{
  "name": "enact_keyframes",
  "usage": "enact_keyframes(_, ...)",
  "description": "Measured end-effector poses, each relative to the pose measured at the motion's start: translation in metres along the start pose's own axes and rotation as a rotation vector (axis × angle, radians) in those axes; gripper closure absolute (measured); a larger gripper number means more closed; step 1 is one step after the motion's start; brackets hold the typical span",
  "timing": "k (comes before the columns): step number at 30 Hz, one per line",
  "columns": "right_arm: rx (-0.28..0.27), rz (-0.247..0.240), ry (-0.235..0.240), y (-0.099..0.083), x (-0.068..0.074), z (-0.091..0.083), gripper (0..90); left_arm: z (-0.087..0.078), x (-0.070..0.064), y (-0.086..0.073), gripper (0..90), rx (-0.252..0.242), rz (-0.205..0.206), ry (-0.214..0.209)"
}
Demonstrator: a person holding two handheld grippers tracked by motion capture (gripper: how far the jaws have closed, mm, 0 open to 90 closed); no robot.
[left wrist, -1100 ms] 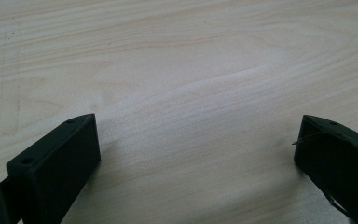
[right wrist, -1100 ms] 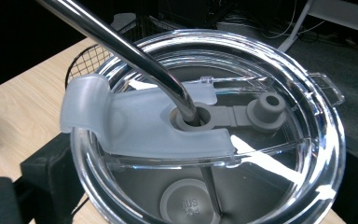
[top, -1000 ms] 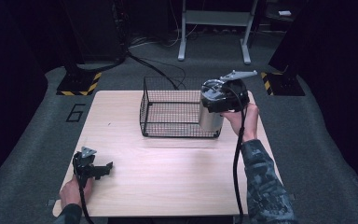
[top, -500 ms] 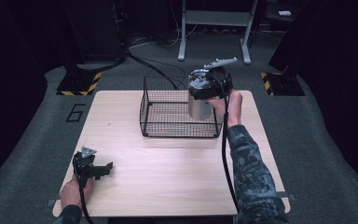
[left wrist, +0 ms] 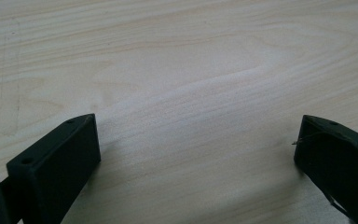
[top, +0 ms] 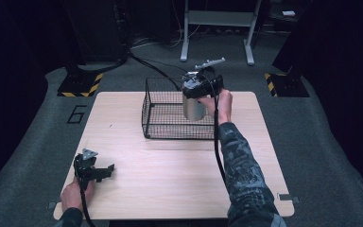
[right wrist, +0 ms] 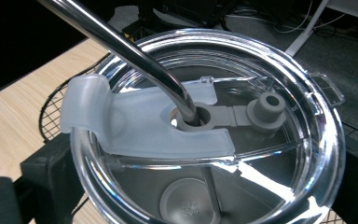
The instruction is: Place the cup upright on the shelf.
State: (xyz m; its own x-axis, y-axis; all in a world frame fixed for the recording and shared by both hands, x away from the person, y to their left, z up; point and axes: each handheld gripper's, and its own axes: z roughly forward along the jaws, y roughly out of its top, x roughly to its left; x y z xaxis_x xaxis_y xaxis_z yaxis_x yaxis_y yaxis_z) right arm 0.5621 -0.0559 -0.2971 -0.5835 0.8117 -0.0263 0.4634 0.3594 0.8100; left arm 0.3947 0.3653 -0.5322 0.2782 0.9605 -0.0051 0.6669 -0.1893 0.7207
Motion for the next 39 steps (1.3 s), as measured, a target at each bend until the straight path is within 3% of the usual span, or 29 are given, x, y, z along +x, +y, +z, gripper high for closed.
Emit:
enact_keyframes(11, 0.024, 0.029, -0.039, -0.004, -0.003, 0.033, 3.7, 0.0, 0.001, 0.0, 0.1, 0.004, 0.015, 0.0)
enact_keyframes(21, 0.031, 0.04, -0.039, -0.008, 0.003, 0.063, 3.7, -0.002, 0.001, 0.001, 0.1, 0.028, 0.017, -0.01)
enact_keyframes(39, 0.057, 0.086, -0.07, -0.022, 0.0, 0.097, 3.7, -0.002, 0.001, 0.001, 0.1, 0.02, 0.009, -0.008)
